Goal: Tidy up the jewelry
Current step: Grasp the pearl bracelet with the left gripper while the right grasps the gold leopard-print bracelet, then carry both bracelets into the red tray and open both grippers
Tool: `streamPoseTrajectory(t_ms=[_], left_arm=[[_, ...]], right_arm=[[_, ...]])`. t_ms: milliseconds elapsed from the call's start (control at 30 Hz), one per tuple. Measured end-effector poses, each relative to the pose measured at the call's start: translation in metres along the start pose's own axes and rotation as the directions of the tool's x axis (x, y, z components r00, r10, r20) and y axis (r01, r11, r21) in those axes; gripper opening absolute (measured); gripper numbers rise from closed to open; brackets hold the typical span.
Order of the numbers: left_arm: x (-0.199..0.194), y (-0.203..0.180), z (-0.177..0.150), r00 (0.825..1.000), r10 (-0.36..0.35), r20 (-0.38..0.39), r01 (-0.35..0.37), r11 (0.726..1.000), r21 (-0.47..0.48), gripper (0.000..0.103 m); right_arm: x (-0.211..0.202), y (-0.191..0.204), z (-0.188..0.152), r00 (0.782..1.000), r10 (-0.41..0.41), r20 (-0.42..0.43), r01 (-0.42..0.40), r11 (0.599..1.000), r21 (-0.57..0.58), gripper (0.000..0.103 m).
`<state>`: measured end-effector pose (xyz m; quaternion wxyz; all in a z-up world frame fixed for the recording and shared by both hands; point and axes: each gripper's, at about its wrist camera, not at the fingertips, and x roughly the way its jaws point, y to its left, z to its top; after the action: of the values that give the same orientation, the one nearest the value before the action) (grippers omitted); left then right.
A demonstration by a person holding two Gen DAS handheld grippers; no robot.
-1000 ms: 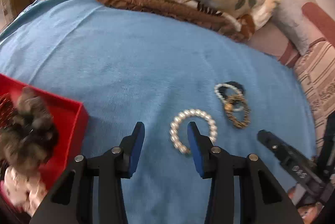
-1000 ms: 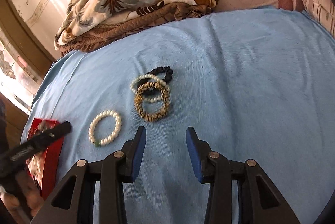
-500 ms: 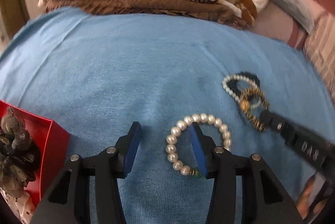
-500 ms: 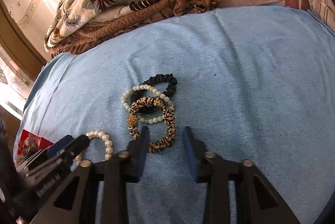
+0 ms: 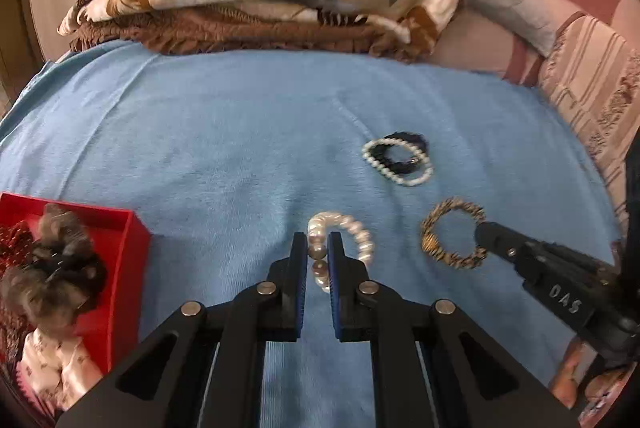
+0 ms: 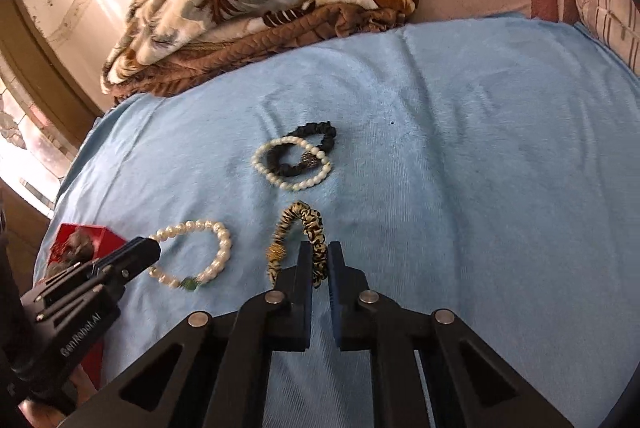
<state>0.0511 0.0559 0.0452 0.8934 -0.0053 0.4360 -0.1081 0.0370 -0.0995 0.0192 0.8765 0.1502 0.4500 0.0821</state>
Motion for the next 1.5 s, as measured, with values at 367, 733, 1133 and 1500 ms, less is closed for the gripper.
streamPoseTrajectory(t_ms=[367, 733, 1133, 1500], left_arm=[[-0.100, 0.019, -0.016, 0.993, -0.070, 0.093, 0.070, 0.998, 0.000, 0.010], [-0.158, 0.081, -0.028, 0.988, -0.012, 0.156, 0.016, 1.000, -0.024, 0.010], [-0.154, 0.181, -0.018, 0.986, 0.044, 0.159, -0.020, 0.989, -0.150, 0.010], [-0.106, 0.237, -0.025, 0.998, 0.005, 0.064, 0.010, 0.970, -0.241, 0.010]], right_arm=[[-0.045, 0.043, -0.026, 0.998, 0.050, 0.027, -0.048, 0.997, -0.064, 0.008], [-0.066, 0.113, -0.045, 0.995, 0.101, 0.023, -0.095, 0.979, -0.178, 0.008], [-0.054, 0.199, -0.053, 0.980, 0.194, -0.047, -0.199, 0.941, -0.272, 0.008], [-0.009, 0.262, -0.059, 0.961, 0.240, -0.137, -0.272, 0.909, -0.316, 0.008]])
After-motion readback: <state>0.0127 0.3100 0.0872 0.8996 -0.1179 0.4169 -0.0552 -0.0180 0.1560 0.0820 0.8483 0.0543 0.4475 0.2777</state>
